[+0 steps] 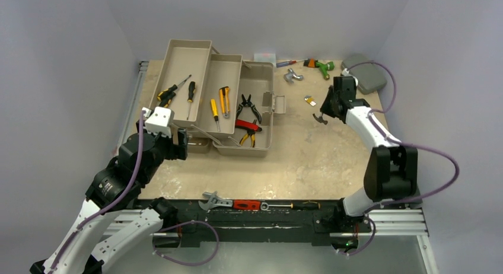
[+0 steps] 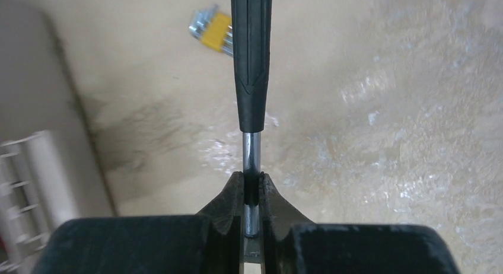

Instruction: Pack the tool kit

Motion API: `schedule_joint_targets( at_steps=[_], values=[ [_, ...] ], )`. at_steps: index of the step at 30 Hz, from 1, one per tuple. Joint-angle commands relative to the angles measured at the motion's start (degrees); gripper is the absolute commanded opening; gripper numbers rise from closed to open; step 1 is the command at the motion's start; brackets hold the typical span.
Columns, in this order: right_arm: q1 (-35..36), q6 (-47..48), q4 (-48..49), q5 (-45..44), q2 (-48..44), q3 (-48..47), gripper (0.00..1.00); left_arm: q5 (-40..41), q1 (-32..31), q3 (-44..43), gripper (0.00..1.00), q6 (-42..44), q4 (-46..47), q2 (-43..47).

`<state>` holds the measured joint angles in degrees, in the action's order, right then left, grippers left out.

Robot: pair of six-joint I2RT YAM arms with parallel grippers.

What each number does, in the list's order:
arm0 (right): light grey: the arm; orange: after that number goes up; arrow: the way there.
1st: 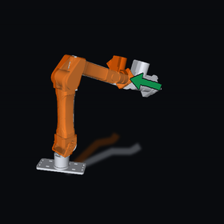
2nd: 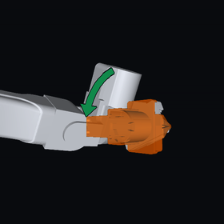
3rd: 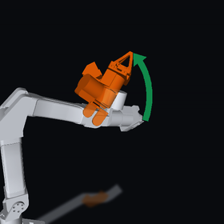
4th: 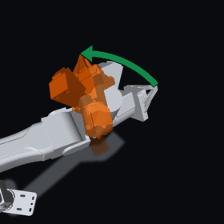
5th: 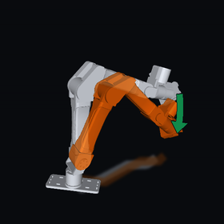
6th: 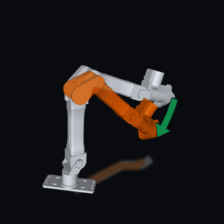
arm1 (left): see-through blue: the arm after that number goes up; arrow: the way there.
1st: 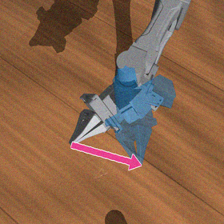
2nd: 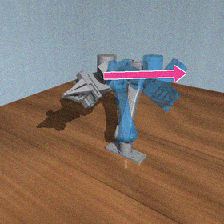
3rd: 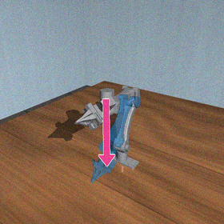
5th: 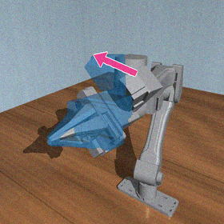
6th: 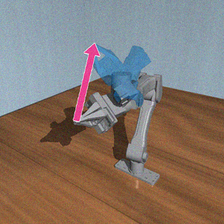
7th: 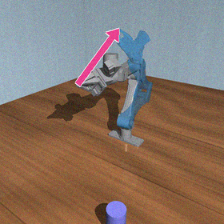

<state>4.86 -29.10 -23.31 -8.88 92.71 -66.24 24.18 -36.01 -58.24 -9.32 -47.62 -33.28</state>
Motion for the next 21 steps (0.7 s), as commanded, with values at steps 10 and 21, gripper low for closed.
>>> schedule_joint_targets(
  at_steps=[10,21],
  values=[
    [3.62,1.62,23.72,34.52,-14.03,3.21,0.00,0.21,0.28,0.13,0.78,1.00,1.57,-0.82],
    [20.27,-2.13,14.85,16.77,-5.76,-7.34,0.00,1.17,0.32,0.23,0.78,0.97,1.39,-1.17]
  ],
)
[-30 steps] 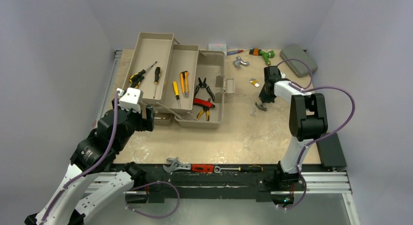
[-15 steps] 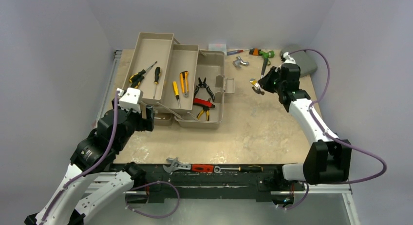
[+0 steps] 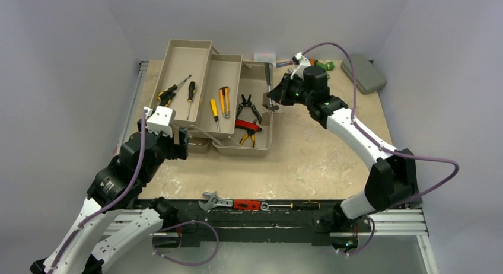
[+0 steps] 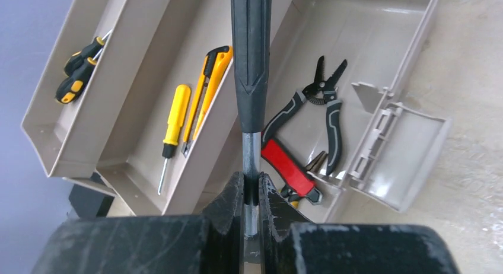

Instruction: Pack the tool kit

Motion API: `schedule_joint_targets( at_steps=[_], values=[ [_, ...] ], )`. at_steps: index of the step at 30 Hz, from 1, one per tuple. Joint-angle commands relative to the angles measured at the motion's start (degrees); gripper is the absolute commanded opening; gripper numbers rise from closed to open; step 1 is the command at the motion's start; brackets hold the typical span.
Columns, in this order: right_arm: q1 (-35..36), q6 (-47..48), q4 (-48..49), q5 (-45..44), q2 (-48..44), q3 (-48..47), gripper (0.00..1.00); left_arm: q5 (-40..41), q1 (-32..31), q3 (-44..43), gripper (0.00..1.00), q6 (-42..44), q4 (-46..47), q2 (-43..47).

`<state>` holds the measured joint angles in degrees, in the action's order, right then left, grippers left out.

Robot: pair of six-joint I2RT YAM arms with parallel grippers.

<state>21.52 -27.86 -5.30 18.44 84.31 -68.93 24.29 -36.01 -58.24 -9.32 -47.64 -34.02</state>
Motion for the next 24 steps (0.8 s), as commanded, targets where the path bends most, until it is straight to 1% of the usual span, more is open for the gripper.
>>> schedule_joint_targets(
  at_steps=[1,3,9,14,15,17,19,22,24],
  values=[
    [4.64,-4.48,-4.69,-12.98,3.49,-5.16,0.00,1.05,0.33,0.12,0.78,0.97,1.47,-0.51],
    [6.34,-6.00,-3.89,-14.21,4.99,-4.83,0.00,1.02,0.33,0.19,0.78,0.85,1.33,-0.60],
    [11.15,-8.16,0.25,-13.17,8.55,-3.11,0.00,0.80,0.32,0.23,0.78,0.45,1.44,-0.45],
    [12.46,-9.91,2.86,-11.00,12.40,-1.97,0.00,0.72,0.32,0.23,0.78,0.27,1.41,-0.34],
    [12.67,-10.13,3.12,-10.71,12.81,-1.77,0.06,0.64,0.33,0.23,0.78,0.27,1.45,-0.37],
    [12.89,-10.13,3.08,-10.64,13.05,-1.61,0.28,0.64,0.33,0.27,0.78,0.27,1.47,-0.50],
    [12.93,-9.57,2.29,-11.46,12.30,-1.56,0.45,0.66,0.30,0.30,0.78,0.18,1.45,-0.52],
    [12.89,-7.63,-0.02,-14.19,9.93,-1.54,0.64,0.47,0.32,0.28,0.78,0.17,1.50,-0.48],
    [12.93,-6.33,-2.80,-17.07,8.23,-1.56,0.71,0.49,0.32,0.27,0.78,0.18,1.52,-0.61]
  ],
)
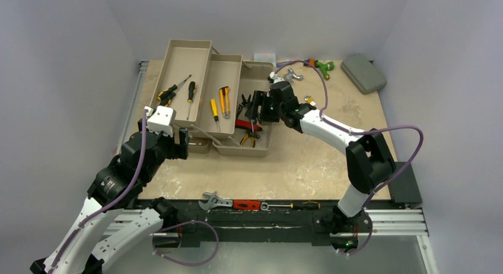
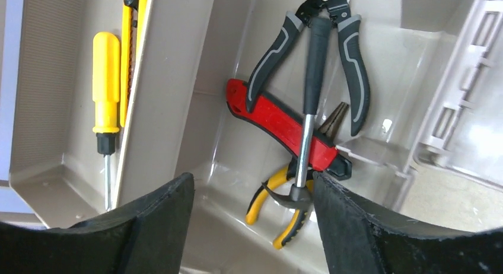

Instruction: Pack the tool kit

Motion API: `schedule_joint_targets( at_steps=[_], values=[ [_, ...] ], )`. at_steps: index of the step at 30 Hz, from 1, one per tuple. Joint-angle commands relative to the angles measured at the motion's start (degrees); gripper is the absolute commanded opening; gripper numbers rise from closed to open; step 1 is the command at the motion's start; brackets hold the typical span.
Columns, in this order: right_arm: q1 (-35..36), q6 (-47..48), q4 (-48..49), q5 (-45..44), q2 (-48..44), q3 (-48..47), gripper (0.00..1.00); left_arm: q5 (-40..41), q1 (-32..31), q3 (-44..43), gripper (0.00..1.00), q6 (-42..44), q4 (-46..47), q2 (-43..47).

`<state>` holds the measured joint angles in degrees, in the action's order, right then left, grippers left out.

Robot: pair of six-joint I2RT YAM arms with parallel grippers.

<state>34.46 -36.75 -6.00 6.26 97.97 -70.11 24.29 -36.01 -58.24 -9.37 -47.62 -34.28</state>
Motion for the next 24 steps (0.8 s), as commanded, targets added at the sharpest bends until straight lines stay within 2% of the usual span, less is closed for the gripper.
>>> schedule_joint_targets(
  at_steps=[1,2,3,8,12,17,21,22,24],
  values=[
    [0.00,3.20,-3.55,-5.96,-6.47,-0.34,0.79,0.49,0.33,0.30,0.78,0.22,1.48,-0.39],
    [0.00,3.57,-5.24,-7.96,-7.36,-0.03,0.86,0.50,0.33,0.27,0.78,0.23,1.53,-0.37],
    [-0.02,4.25,-6.60,-9.37,-8.57,0.46,0.88,0.53,0.33,0.31,0.78,0.23,1.49,-0.43],
    [0.00,6.23,-8.35,-13.33,-14.51,6.83,0.88,0.66,0.33,0.31,0.78,0.30,1.63,-0.73],
    [0.00,6.40,-10.27,-14.68,-13.70,8.80,0.82,0.58,0.25,0.15,0.78,0.23,1.49,-1.42],
    [0.36,4.00,-11.93,-14.08,-7.00,6.91,0.71,1.52,0.33,0.31,0.80,-0.04,1.54,-1.47],
    [0.63,4.02,-14.04,-16.21,-3.46,4.55,0.50,2.54,0.32,0.51,0.80,-0.49,1.88,-1.40],
    [0.69,3.94,-14.38,-16.76,-3.07,4.39,0.37,2.90,0.28,0.45,0.83,-0.93,1.88,-1.40],
    [0.55,3.73,-15.31,-17.94,-3.13,4.49,0.07,3.19,0.30,-0.35,0.92,-2.51,1.27,-1.57]
  ],
)
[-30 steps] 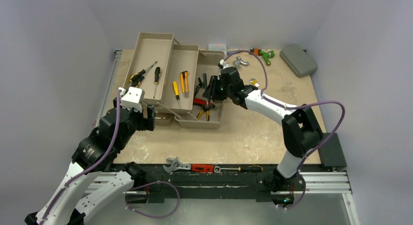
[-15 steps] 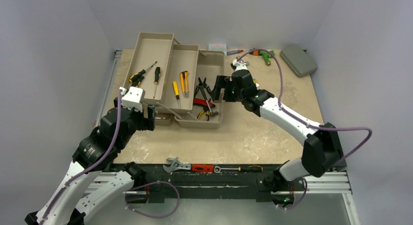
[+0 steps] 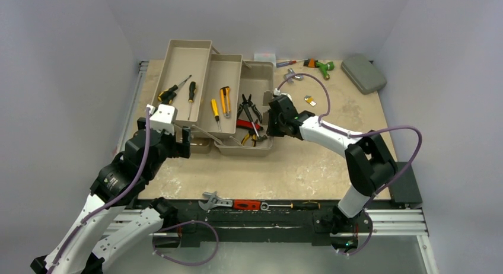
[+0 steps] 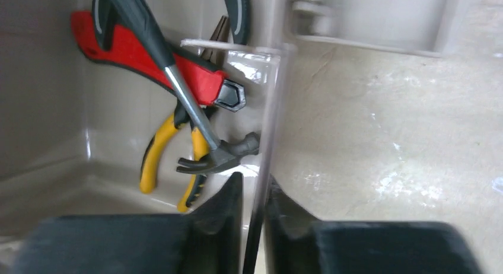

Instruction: Pack the tool kit

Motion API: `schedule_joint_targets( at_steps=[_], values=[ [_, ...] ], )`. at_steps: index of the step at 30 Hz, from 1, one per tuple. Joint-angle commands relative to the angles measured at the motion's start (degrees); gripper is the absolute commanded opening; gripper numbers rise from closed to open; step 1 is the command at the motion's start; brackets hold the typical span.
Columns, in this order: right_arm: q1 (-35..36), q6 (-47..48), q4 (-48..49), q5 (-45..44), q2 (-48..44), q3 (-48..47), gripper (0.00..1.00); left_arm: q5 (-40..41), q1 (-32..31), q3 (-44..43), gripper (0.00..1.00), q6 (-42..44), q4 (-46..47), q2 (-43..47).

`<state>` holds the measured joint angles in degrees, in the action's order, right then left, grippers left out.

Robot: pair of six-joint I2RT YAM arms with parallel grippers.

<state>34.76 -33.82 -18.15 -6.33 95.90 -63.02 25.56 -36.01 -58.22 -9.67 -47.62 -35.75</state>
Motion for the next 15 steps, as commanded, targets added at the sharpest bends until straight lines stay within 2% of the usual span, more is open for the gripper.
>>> schedule_joint_targets(
  at_steps=[1,4,8,10,12,14,15],
  values=[
    [0.21,1.21,-3.80,-7.28,-1.56,-2.46,0.00,1.68,0.31,-1.38,0.94,-3.00,0.45,-0.38],
    [-0.32,2.73,-4.17,-12.40,-3.89,-0.71,0.00,0.95,0.33,-4.79,0.98,-5.13,-1.06,-1.01],
    [-4.34,4.50,-3.72,-10.50,-7.01,2.21,0.00,-0.42,1.20,-8.10,1.00,-7.89,-2.66,-2.47],
    [-6.34,5.11,-2.70,-9.06,-8.26,3.96,0.00,-3.06,4.07,-10.63,1.00,-8.82,-4.64,-4.15],
    [-7.63,5.53,-1.67,-8.24,-9.32,5.48,0.01,-9.16,9.66,-13.61,1.00,-9.36,-6.42,-6.42],
    [-8.04,6.00,-0.78,-7.28,-9.94,6.48,0.13,-17.31,17.06,-16.18,1.00,-9.69,-7.33,-8.86],
    [-8.04,6.12,-0.05,-6.58,-10.28,6.82,0.25,-21.62,21.11,-17.55,1.00,-9.98,-7.64,-10.23]
  ],
)
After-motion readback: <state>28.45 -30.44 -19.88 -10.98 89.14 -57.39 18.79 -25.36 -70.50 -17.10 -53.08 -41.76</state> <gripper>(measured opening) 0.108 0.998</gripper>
